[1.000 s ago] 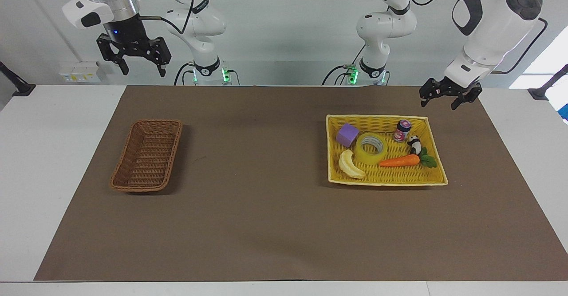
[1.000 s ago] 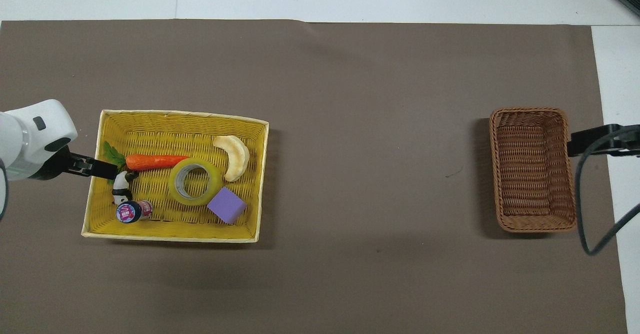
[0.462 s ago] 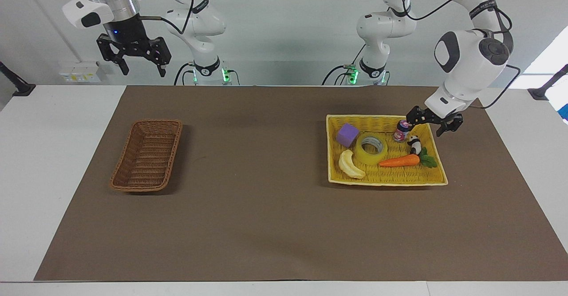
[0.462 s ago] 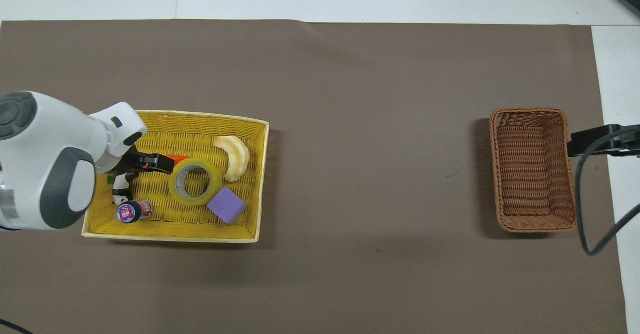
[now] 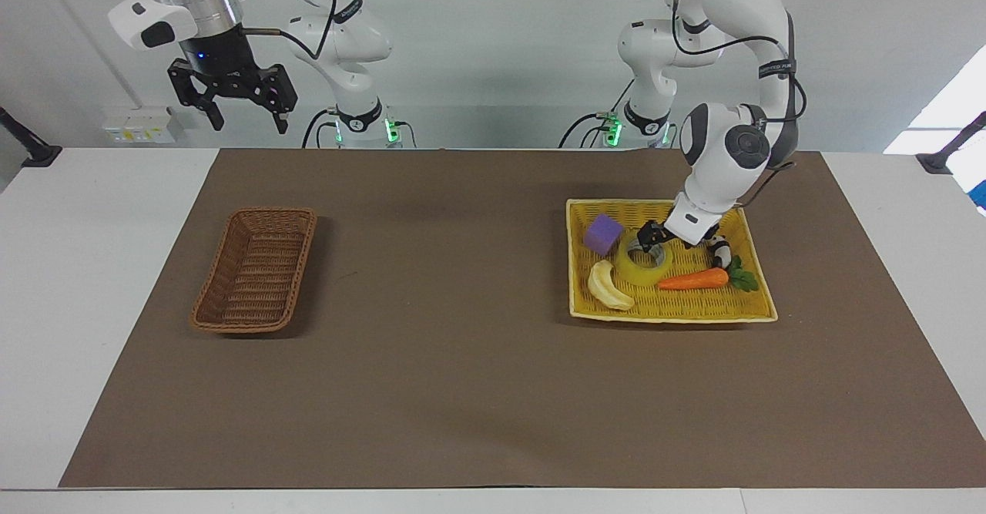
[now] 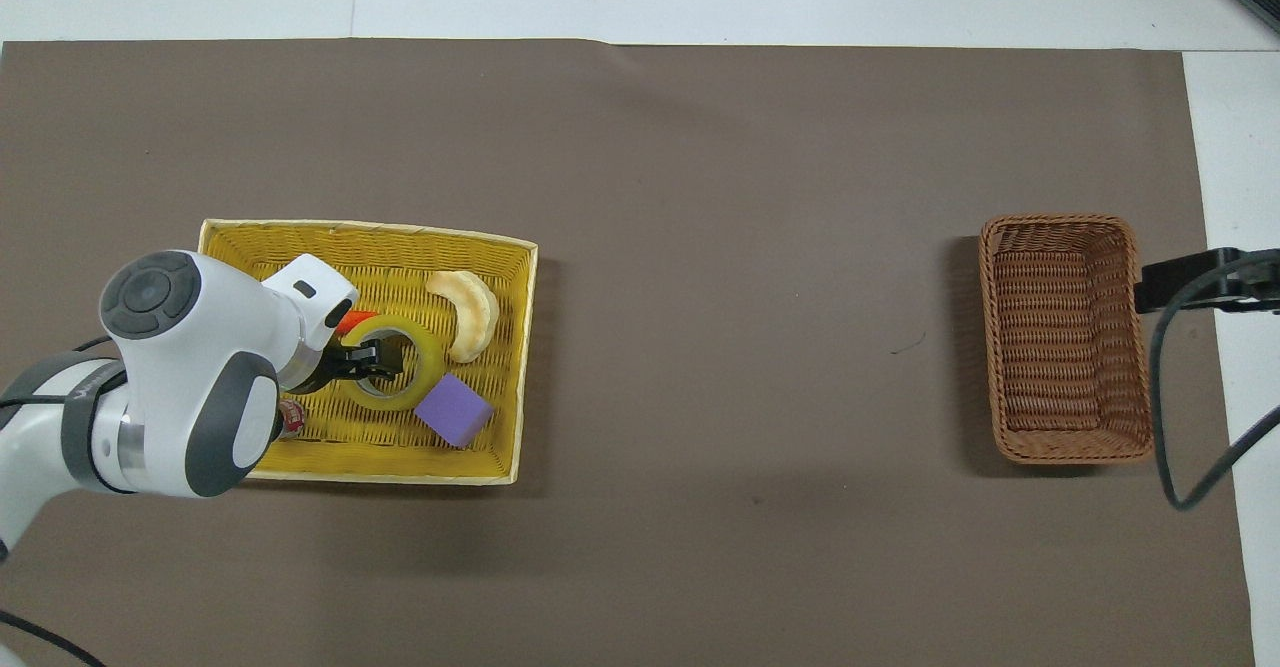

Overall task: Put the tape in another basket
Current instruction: 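Grasp the yellow tape roll with the left gripper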

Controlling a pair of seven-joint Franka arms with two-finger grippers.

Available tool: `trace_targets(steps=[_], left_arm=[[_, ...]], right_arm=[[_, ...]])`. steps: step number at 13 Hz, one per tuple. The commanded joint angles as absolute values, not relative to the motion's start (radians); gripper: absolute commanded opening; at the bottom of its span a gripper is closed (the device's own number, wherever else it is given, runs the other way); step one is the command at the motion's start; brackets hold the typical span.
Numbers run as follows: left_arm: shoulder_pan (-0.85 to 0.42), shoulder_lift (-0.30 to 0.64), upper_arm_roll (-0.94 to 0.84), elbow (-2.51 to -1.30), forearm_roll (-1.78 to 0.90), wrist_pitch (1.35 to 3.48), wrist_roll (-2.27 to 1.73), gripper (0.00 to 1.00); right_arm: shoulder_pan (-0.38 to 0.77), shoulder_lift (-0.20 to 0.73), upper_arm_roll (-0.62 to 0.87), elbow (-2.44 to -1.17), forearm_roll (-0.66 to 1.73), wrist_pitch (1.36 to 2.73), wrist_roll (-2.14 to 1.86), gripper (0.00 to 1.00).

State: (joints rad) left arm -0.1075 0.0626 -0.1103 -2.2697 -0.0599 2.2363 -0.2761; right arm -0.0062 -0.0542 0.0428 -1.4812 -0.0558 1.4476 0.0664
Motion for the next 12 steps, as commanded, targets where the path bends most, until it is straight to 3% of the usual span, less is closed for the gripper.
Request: trace_targets(steps=[1,2,3,7,12], left_arm=[[-0.130,0.028,-0.095,-2.344,-0.069,2.307,-0.334,0.62],[-0.129,0.032,-0.094,-2.342,-0.071,2.312,-0.340,0.37],[-0.127,0.032,-0.095,-2.342,-0.071,2.313,-0.339,0.02],[-0.126,0.052,-0.094,-2.287,-0.069,2.290,-0.336,0.00],[-0.114,0.084,-0.092,-2.099,-0.071,2.129,-0.336,0.00]], right_arm=[[-0.017,-0.064,0.043,-1.496,-0.037,1.453,0.041,1.00],[-0.017,-0.064,0.043,-1.496,-0.037,1.453,0.041,1.00],[-0.020,-0.064,0.043,-1.496,-0.037,1.453,0.041,1.00],[-0.025,-0.064,0.043,-1.496,-0.037,1.453,0.041,1.00],[-0.025,-0.064,0.043,-1.496,-0.035,1.453,0.041,1.00]])
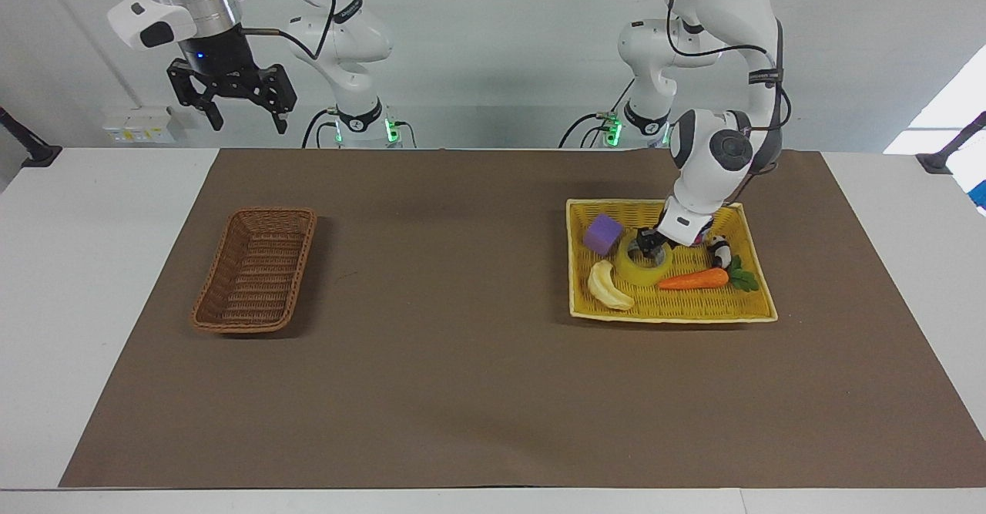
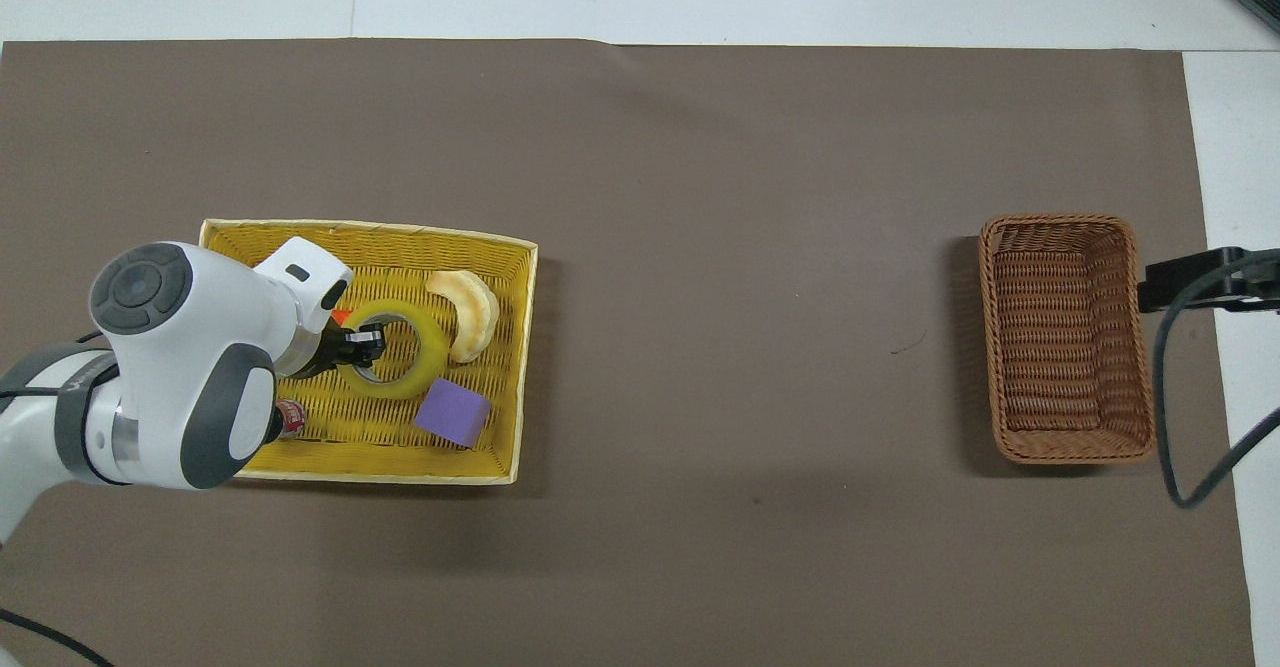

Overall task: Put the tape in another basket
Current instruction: 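Lift the tape with the left gripper while the right gripper reaches toward it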

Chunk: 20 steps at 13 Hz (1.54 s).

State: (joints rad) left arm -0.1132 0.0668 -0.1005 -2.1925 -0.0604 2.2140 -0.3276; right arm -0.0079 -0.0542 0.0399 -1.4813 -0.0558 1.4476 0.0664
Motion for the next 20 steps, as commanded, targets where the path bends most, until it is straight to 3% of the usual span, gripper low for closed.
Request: trace_targets(steps=[1,9,13,20], left_arm=[[-0.114,0.081,-0.092,-2.071,-0.071,2.106,-0.336,0.00],[-0.170,0.005,-0.147,-1.976,-0.071,2.006,-0.470,0.00],[-0.314,0.003,-0.152,-1.959,-0.130,2.017,-0.627,0.00],[-0.534,0.003,-0.181,-1.919,-0.293,2.068,-0.640,0.00]], right_arm=[[-0.025,-0.064,0.043,-1.496,-0.035,1.453,0.041,1.00],[-0.026,-0.064,0.043,-1.497,-0.035,1.453,0.041,1.00],[-0.026,-0.066,0.043,-1.502,-0.034,1.454,0.038,1.00],[-0.043,-0.104,0.041,-1.676,0.210,1.560,0.031,1.00]])
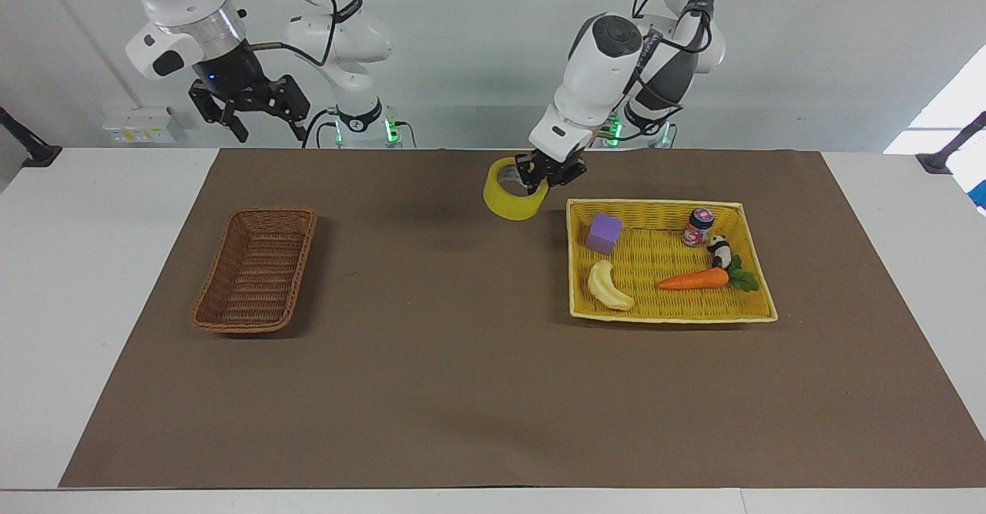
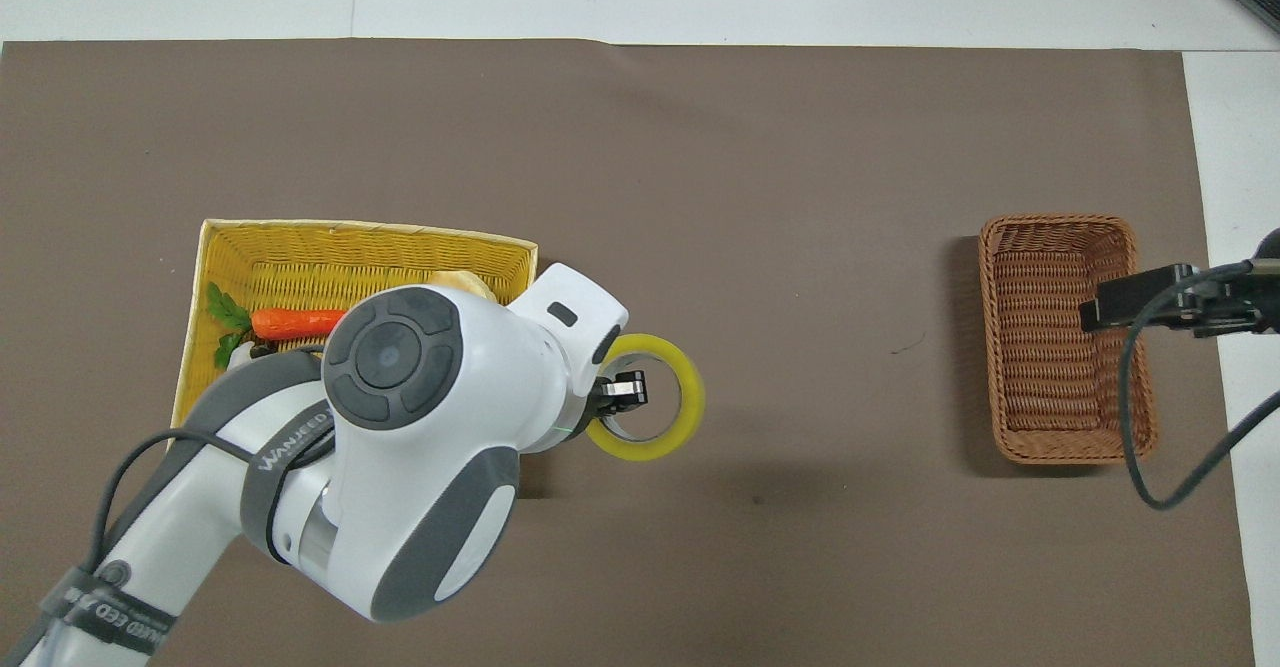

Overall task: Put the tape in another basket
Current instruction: 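Lift the tape with the left gripper while the right gripper reaches toward it, then grasp the tape roll with the right gripper and open the left gripper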

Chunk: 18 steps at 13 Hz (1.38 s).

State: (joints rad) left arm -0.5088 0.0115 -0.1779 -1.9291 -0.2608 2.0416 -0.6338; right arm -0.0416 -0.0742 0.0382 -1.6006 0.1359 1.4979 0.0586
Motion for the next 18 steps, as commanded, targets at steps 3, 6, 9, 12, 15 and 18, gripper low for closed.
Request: trace_targets(steps=[3,6,9,12,15,18], left_arm=[[-0.534,0.005,-0.222,-1.917,-0.351,2.138,-0.637,0.00],[-0.534,0.005,-0.242,-1.917,-0.364,2.151,-0.632,0.00],[-0.537,0.021,-0.265,-1.914,-0.379,2.183,-0.634,0.00],[-0.580,0.046,-0.267,-1.913,-0.379,2.252,-0.640,0.00],[-0.598,0.092,-0.268,-1.881,-0.379,2.329,-0.649,0.00],[-0.597,0.095,-0.267,-1.875,-0.390,2.350,-0.652,0.00]], right_arm=[[-0.041,-0.092,0.041,-1.762,0.355,1.621,-0.021,1.00],[-0.040,-0.092,0.043,-1.860,0.484,1.631,-0.138,1.00],[-0.034,-0.098,0.058,-1.937,0.615,1.686,-0.147,1.00],[0.072,-0.139,0.060,-2.021,0.679,1.749,-0.152,1.00],[0.075,-0.190,0.058,-2.092,0.718,1.753,-0.199,1.00],[0.068,-0.212,0.057,-2.132,0.718,1.758,-0.270,1.00]])
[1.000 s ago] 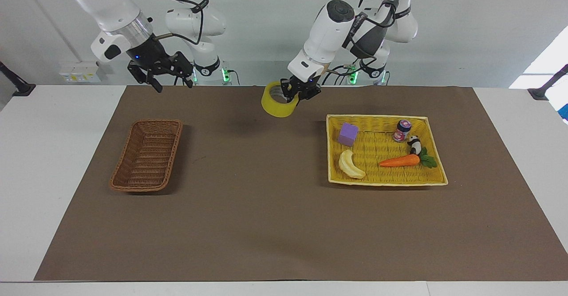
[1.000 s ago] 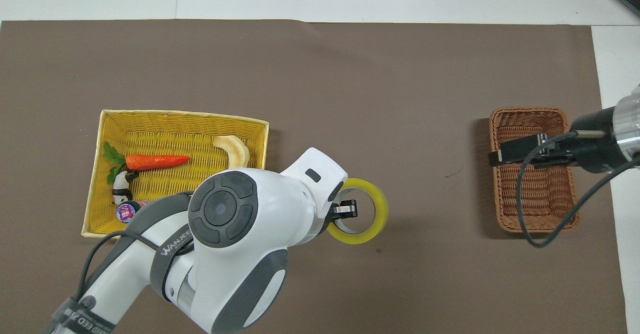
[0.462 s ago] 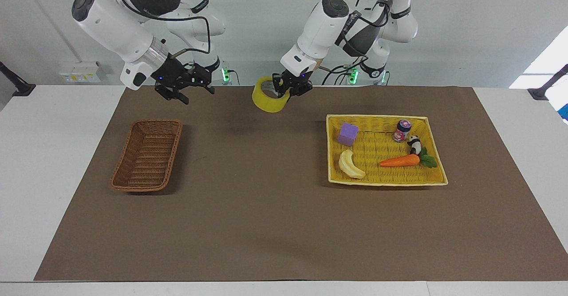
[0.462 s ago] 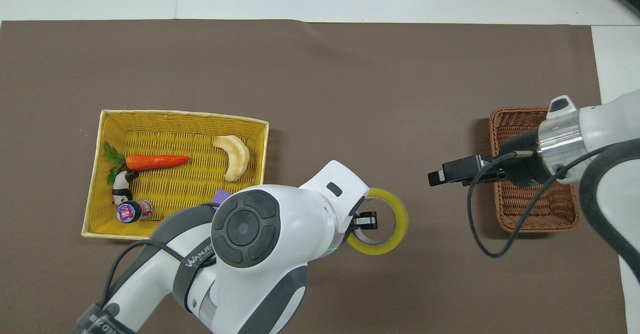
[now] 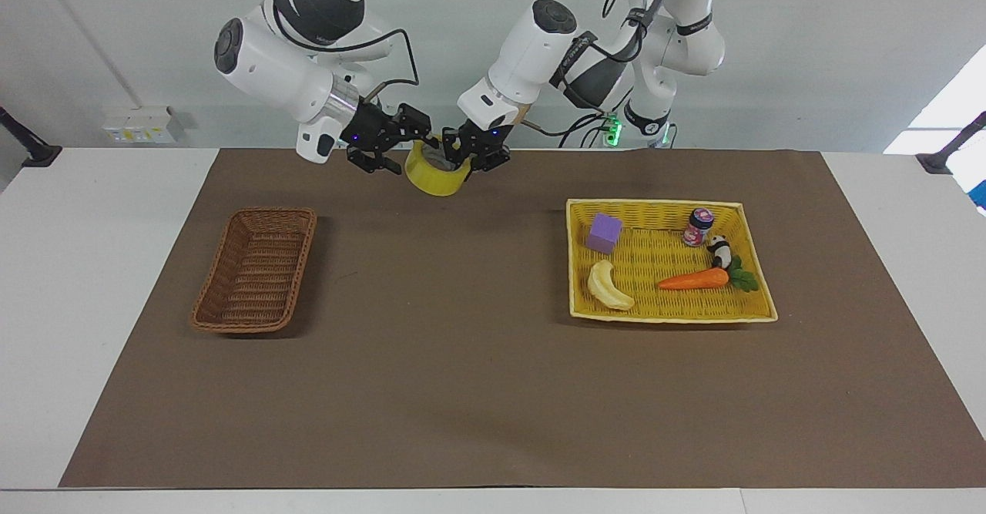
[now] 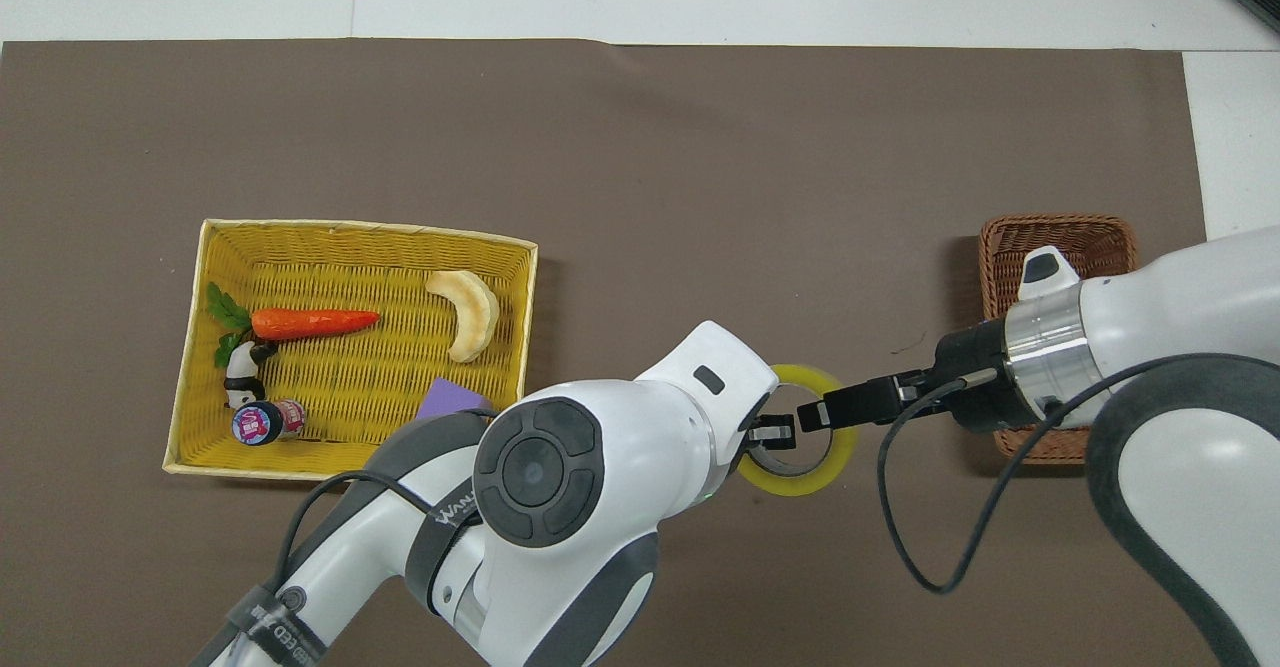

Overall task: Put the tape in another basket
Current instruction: 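Grasp the tape roll with the right gripper and open the left gripper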

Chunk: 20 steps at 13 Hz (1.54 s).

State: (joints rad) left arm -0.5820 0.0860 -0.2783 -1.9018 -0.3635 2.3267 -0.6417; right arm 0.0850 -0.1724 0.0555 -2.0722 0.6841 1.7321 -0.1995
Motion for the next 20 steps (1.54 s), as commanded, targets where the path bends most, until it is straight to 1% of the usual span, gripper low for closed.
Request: trace_targets(steps=[1,4,5,7,8,11,12,13,14,15,17,20], left_arm=[[-0.595,0.092,-0.267,-1.876,-0.391,2.355,-0.652,0.00],[-0.584,0.078,-0.267,-1.871,-0.402,2.353,-0.649,0.00],[-0.586,0.074,-0.267,-1.871,-0.402,2.352,-0.650,0.00],[-0.586,0.074,-0.267,-1.871,-0.403,2.352,-0.650,0.00],[-0.586,0.074,-0.267,-1.871,-0.402,2.352,-0.650,0.00],[-0.587,0.074,-0.267,-1.871,-0.403,2.352,-0.650,0.00],[-0.586,0.072,-0.267,-1.871,-0.402,2.350,-0.647,0.04],[-0.586,0.072,-0.267,-1.871,-0.402,2.352,-0.641,0.60],[-0.584,0.071,-0.265,-1.871,-0.402,2.352,-0.650,1.00],[-0.581,0.052,-0.262,-1.871,-0.408,2.344,-0.670,1.00],[-0.572,0.022,-0.256,-1.868,-0.410,2.353,-0.849,1.00],[-0.566,0.006,-0.253,-1.859,-0.410,2.411,-0.994,1.00]], right_arm=[[0.066,-0.204,0.057,-2.141,0.718,1.770,-0.300,1.00],[0.071,-0.196,0.057,-2.161,0.718,1.830,-0.307,1.00],[0.066,-0.193,0.057,-2.160,0.718,1.827,-0.308,0.77],[0.066,-0.189,0.057,-2.155,0.713,1.827,-0.311,0.03],[0.064,-0.187,0.057,-2.154,0.713,1.828,-0.307,0.00],[0.051,-0.170,0.055,-2.135,0.713,1.829,-0.299,0.00],[0.046,-0.166,0.054,-2.128,0.712,1.829,-0.299,0.00],[0.032,-0.160,0.054,-2.120,0.709,1.829,-0.302,0.00],[0.017,-0.153,0.054,-2.112,0.706,1.830,-0.304,0.00],[0.003,-0.143,0.052,-2.100,0.700,1.830,-0.308,0.00],[-0.040,-0.135,0.052,-2.091,0.698,1.832,-0.313,0.00],[-0.112,-0.118,0.051,-2.071,0.651,1.841,-0.324,0.00]])
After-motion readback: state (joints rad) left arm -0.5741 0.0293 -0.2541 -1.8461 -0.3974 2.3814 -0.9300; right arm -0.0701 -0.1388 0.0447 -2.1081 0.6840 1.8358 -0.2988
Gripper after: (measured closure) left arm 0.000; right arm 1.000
